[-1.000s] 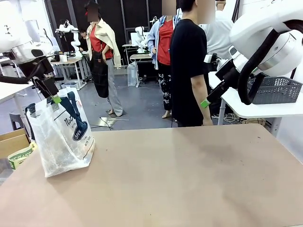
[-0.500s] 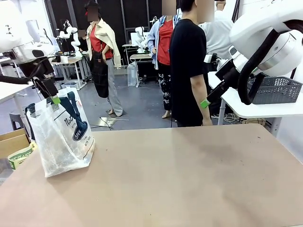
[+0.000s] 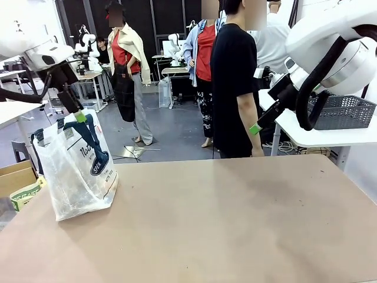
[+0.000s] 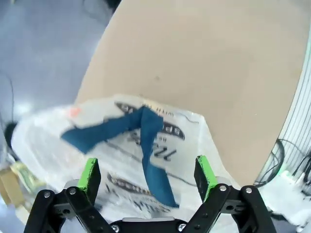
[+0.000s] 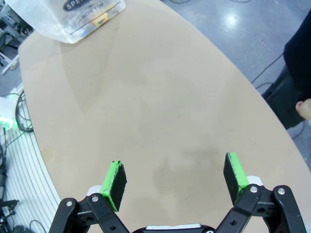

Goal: Transfer purchased items from the store into the shopping bag.
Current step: Move the Reusable shopping bag to the right side of the table.

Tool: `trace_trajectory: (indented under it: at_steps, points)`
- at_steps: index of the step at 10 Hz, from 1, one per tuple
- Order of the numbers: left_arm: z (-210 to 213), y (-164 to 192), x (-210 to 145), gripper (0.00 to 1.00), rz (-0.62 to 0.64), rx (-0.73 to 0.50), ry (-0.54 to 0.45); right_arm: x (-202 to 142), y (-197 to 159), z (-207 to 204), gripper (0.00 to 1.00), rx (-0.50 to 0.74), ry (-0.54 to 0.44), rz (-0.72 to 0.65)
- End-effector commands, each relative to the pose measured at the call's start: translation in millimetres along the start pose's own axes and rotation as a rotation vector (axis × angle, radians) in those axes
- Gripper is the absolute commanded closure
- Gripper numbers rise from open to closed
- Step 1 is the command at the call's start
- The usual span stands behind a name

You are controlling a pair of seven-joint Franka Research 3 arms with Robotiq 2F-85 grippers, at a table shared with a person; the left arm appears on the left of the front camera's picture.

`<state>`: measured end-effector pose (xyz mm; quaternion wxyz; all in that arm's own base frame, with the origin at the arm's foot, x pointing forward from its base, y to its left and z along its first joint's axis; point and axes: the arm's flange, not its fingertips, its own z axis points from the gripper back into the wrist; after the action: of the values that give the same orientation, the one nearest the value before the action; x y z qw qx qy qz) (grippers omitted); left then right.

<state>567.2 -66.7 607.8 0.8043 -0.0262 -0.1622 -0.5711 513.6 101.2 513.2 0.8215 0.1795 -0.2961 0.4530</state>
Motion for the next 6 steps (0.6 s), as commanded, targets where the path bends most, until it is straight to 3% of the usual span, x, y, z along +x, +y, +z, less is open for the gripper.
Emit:
trace_trajectory:
  at_steps: [1, 4, 6]
  points:
    - [-3.8, 0.8, 17.8, 0.0, -0.158, -0.016, -0.118, 2.4, -1.0, 1.6, 0.0, 0.007, 0.013, -0.009]
    - [-9.2, -21.4, 45.8, 0.0, -0.37, -0.084, -0.333, 2.4, -1.0, 1.6, 0.0, 0.007, 0.013, -0.009]
    - [-13.4, -22.8, 50.7, 0.0, -0.398, -0.15, -0.416, 2.4, -1.0, 1.6, 0.0, 0.007, 0.013, -0.009]
